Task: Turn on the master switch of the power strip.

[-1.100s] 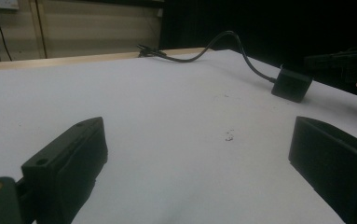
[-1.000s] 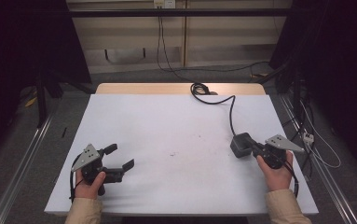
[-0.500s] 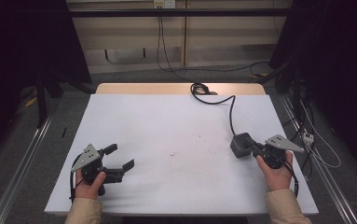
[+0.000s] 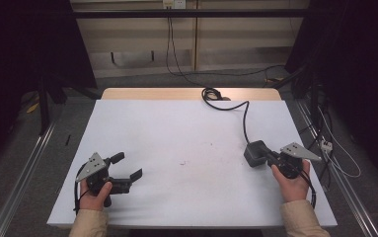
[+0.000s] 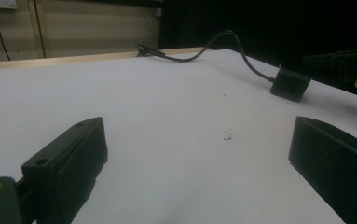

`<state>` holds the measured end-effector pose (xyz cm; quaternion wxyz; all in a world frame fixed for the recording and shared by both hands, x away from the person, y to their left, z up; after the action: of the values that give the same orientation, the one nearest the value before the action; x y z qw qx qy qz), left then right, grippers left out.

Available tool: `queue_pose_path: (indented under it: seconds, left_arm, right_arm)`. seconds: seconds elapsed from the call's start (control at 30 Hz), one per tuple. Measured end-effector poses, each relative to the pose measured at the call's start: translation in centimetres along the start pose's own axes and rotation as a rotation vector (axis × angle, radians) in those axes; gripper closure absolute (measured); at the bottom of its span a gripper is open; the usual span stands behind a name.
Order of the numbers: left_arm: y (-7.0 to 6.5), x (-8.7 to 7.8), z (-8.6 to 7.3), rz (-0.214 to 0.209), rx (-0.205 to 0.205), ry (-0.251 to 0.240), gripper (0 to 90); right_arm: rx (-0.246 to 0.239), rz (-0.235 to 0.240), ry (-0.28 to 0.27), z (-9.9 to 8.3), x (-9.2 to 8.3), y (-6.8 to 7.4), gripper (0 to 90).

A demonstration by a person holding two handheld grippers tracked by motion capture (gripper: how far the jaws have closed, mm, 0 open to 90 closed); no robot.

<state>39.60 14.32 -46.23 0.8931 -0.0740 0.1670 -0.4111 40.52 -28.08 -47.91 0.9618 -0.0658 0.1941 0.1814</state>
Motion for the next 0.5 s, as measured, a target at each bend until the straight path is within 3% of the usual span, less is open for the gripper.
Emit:
queue_pose_path:
  seconds: [0.5]
  left_arm:
    - [-0.01,0.04,-0.09,-0.001,0.003,0.005,4.0]
  right_arm:
    - [-0.008,-0.005,0.004,-0.02,0.02,0.00,90.0]
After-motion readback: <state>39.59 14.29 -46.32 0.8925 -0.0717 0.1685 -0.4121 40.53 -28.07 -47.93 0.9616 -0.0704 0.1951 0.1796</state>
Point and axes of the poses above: each handheld gripper's, and its own axes: x roughly forward along the jaws, z roughly out of its top, y roughly to its left, the point moved 10 cm from there along x, roughly forward along the jaws, and after that the axes turned 6 degrees about -x, right-handed, at the moved point
